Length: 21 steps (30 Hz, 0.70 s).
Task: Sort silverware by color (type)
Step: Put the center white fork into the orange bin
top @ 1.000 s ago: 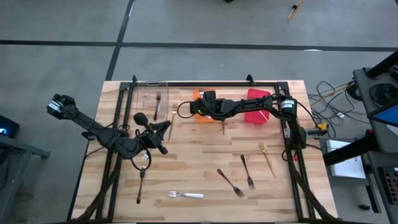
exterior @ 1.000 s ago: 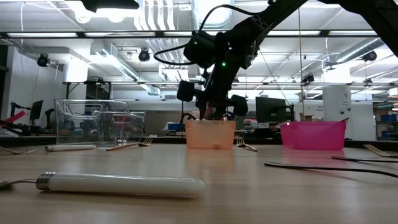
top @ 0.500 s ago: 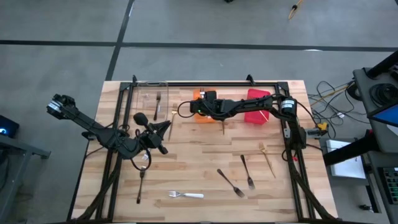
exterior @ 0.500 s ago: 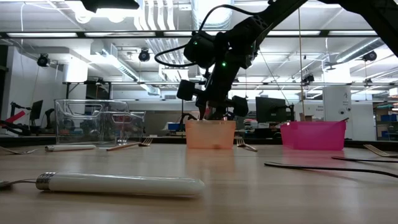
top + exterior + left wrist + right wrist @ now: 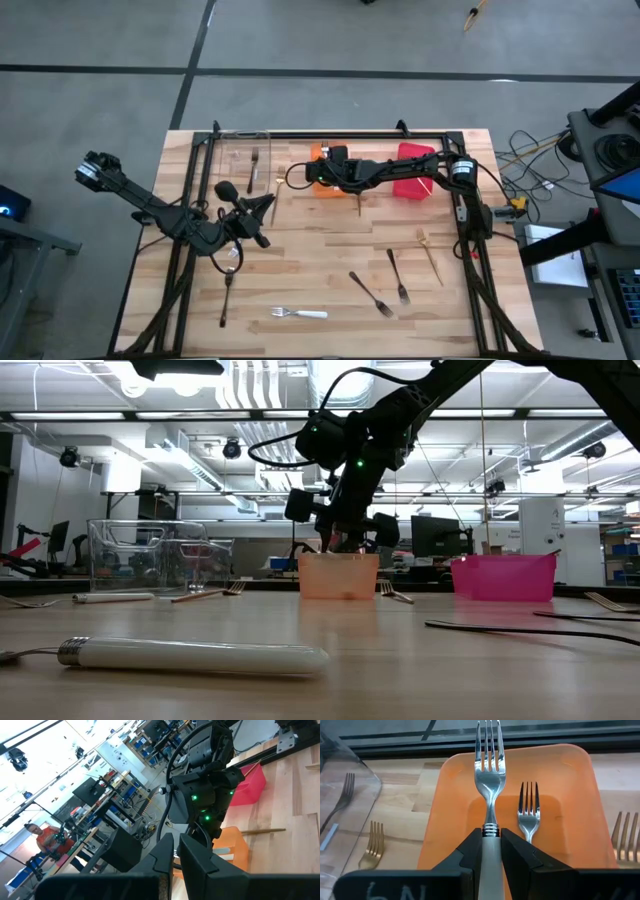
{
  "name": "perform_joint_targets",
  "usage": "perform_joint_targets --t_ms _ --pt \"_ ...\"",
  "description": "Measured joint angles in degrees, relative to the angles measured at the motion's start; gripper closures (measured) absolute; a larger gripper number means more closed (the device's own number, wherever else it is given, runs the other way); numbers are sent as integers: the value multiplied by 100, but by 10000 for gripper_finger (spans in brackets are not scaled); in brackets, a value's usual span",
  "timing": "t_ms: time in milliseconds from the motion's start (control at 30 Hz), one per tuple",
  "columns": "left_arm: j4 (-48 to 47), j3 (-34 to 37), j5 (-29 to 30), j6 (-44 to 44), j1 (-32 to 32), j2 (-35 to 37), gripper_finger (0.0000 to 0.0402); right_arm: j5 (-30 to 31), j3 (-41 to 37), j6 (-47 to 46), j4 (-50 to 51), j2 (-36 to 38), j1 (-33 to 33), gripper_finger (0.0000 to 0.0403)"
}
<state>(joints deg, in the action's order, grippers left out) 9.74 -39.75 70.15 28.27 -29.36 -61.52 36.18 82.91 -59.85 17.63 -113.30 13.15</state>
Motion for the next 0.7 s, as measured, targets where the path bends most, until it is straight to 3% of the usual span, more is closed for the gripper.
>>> perform_joint_targets --t_ms 400,700 --pt "0 0 0 -1 0 0 388 -4 0 -330 7 0 0 346" --pt "0 0 0 -1 1 0 388 -4 0 -320 5 0 0 289"
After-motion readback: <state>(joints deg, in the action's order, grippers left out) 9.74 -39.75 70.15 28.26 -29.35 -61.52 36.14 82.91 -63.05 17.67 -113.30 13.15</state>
